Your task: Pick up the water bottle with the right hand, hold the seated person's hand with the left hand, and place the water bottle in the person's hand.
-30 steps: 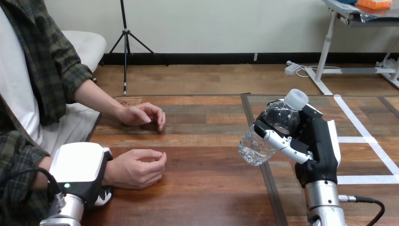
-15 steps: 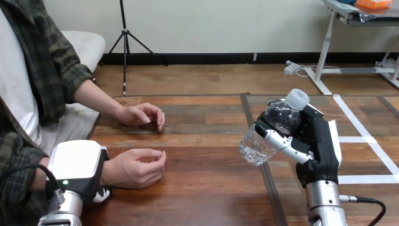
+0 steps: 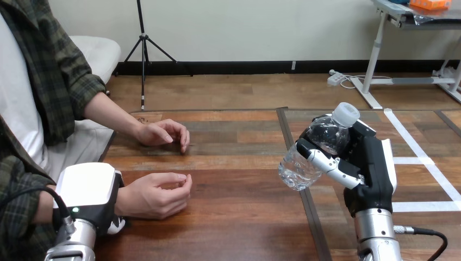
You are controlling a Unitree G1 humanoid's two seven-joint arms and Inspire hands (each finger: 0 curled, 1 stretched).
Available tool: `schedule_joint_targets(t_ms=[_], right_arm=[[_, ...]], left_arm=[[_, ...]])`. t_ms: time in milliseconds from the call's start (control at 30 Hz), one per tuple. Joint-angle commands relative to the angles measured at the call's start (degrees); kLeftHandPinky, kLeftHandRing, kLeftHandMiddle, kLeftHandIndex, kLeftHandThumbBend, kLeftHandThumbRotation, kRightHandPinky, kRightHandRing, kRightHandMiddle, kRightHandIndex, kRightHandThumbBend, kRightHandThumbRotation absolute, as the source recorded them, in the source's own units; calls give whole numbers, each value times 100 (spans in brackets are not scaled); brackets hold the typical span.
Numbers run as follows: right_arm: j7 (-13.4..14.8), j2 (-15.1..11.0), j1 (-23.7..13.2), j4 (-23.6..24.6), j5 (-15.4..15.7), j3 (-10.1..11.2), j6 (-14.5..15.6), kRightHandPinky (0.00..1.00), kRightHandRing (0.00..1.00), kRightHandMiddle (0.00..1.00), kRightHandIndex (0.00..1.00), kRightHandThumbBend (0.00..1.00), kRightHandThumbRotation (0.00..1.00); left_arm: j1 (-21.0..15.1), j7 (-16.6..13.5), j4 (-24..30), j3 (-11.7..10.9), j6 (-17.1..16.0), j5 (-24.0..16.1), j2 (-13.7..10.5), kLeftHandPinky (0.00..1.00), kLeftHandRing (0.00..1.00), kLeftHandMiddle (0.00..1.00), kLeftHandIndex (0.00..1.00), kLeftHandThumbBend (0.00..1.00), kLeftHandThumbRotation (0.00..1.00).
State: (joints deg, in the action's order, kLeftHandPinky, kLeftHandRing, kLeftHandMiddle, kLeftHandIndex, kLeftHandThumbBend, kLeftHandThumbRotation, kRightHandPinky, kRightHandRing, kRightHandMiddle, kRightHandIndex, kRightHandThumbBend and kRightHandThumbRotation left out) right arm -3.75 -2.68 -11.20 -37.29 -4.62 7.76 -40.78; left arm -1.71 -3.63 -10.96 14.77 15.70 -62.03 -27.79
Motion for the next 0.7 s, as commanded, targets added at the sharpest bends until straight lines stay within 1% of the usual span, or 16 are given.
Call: schedule_joint_targets(t_ms=[0, 233, 400, 500, 600, 667], right_arm=[[-16, -60, -423, 244, -79, 48, -85, 39, 44, 48, 51, 68, 0], [-77, -60, -437, 234, -159, 66, -56, 39, 44, 48, 51, 68, 0], [-69, -68, -445, 230, -150, 76, -55, 39, 44, 48, 51, 68, 0], [-101, -51, -445, 246, -211, 87, -17, 39, 44, 48, 51, 68, 0], [-71, -64, -452, 230, -182, 85, -33, 39, 44, 48, 51, 68, 0], [-73, -68, -453, 227, -189, 84, -29, 39, 44, 48, 51, 68, 0]], left_arm=[[-103, -34, -325, 30, 161, 112, 12, 42, 48, 54, 59, 79, 0], [-94, -332, -393, 2, 47, 352, 54, 37, 43, 49, 55, 81, 0], [-99, -486, -418, 46, 23, 418, 40, 32, 39, 45, 52, 81, 0], [-84, -540, -396, 53, -23, 478, 26, 31, 37, 44, 51, 81, 0], [-84, -615, -401, 62, -76, 512, 13, 29, 35, 42, 50, 81, 0], [-78, -738, -408, 58, -117, 524, 22, 28, 34, 41, 49, 82, 0]])
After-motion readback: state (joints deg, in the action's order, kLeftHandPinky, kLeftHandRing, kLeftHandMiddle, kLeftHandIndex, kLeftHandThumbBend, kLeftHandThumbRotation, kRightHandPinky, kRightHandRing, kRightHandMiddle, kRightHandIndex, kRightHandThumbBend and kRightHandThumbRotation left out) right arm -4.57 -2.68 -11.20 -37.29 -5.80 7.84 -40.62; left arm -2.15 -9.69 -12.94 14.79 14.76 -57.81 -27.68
